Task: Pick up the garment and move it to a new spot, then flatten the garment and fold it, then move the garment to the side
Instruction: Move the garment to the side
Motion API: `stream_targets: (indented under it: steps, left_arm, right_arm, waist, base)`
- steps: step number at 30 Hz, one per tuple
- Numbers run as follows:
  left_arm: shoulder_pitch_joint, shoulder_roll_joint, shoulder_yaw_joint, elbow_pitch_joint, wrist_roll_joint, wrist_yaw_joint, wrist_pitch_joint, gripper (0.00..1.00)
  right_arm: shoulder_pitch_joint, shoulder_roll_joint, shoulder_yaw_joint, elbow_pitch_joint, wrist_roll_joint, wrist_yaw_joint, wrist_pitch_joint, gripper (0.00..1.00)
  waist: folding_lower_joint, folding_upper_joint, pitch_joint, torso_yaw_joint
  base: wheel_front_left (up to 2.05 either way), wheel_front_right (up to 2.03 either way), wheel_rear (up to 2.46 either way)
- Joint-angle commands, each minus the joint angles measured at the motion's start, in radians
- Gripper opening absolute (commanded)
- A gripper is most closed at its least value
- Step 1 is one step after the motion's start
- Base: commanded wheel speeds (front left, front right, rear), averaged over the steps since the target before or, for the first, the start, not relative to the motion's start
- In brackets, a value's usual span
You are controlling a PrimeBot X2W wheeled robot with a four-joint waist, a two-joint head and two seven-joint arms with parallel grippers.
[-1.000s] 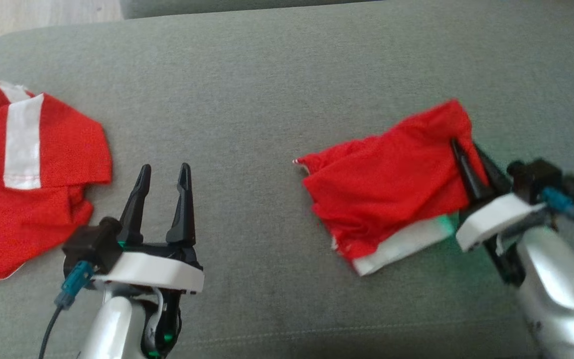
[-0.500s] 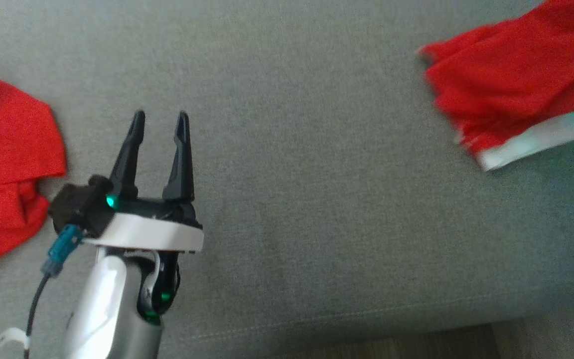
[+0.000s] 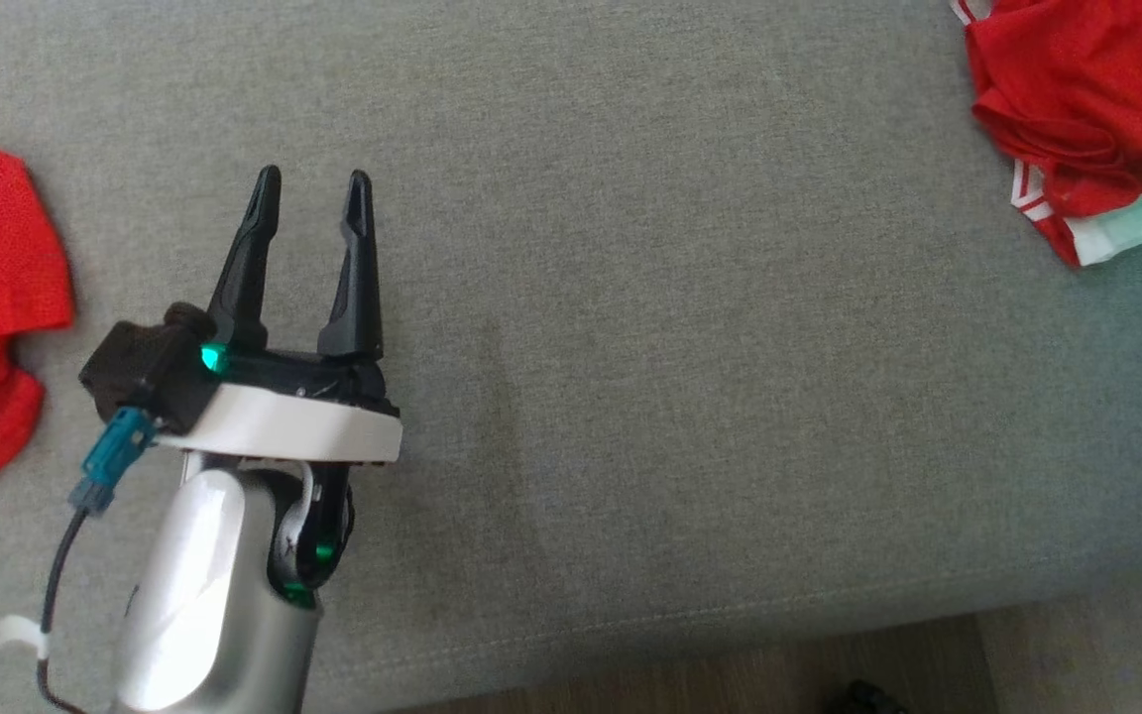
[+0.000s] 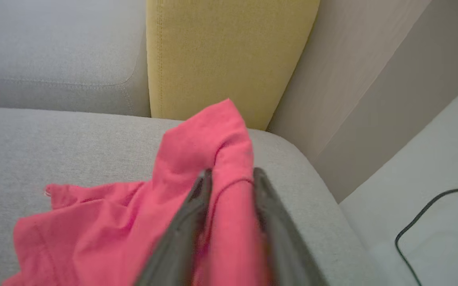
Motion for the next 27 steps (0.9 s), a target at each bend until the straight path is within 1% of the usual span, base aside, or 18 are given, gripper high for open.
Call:
stream_targets:
  steps: [1, 8, 11, 14, 16, 22, 27]
  left_arm:
    - [-0.017, 0.008, 0.036, -0.03, 0.002, -0.004, -0.005, 1.0]
    - [-0.001, 0.008, 0.052, -0.011, -0.004, -0.006, -0.005, 1.0]
    - [0.005, 0.008, 0.053, -0.012, -0.014, -0.002, -0.005, 1.0]
    - [0.021, 0.008, 0.051, -0.012, -0.025, 0.004, -0.005, 1.0]
    - [0.035, 0.008, 0.048, -0.015, -0.032, 0.009, -0.005, 1.0]
    - [0.095, 0.008, 0.047, -0.031, -0.051, 0.029, -0.005, 1.0]
    - [0.163, 0.008, 0.043, -0.021, -0.058, 0.036, -0.005, 1.0]
  right_arm:
    - [-0.008, -0.018, -0.003, -0.029, 0.001, -0.001, -0.005, 1.0]
    - [0.02, 0.032, -0.006, -0.1, -0.032, -0.001, -0.028, 1.0]
    - [0.044, 0.058, 0.014, -0.15, -0.039, -0.001, -0.044, 1.0]
    - [0.088, 0.094, 0.04, -0.206, -0.023, -0.001, -0.061, 1.0]
    - [0.134, 0.117, 0.063, -0.253, -0.009, -0.001, -0.077, 1.0]
    - [0.313, 0.196, 0.057, -0.379, 0.029, -0.001, -0.149, 1.0]
    - [0.469, 0.275, 0.059, -0.44, 0.009, -0.001, -0.21, 1.0]
  waist:
    - [-0.0001, 0.0, -0.003, 0.001]
    - [-0.0001, 0.0, -0.046, 0.004]
    - [-0.0001, 0.0, -0.081, 0.012]
    - [-0.0001, 0.0, -0.127, 0.026]
    - [-0.0001, 0.0, -0.161, 0.041]
    - [-0.0001, 0.0, -0.256, 0.098]
    - [-0.0001, 0.0, -0.317, 0.133]
  base:
    - [0.0, 0.0, 0.0]
    - [0.0, 0.0, 0.0]
    - [0.0, 0.0, 0.0]
    - [0.0, 0.0, 0.0]
    - [0.0, 0.0, 0.0]
    - [0.0, 0.0, 0.0]
    - [0.0, 0.0, 0.0]
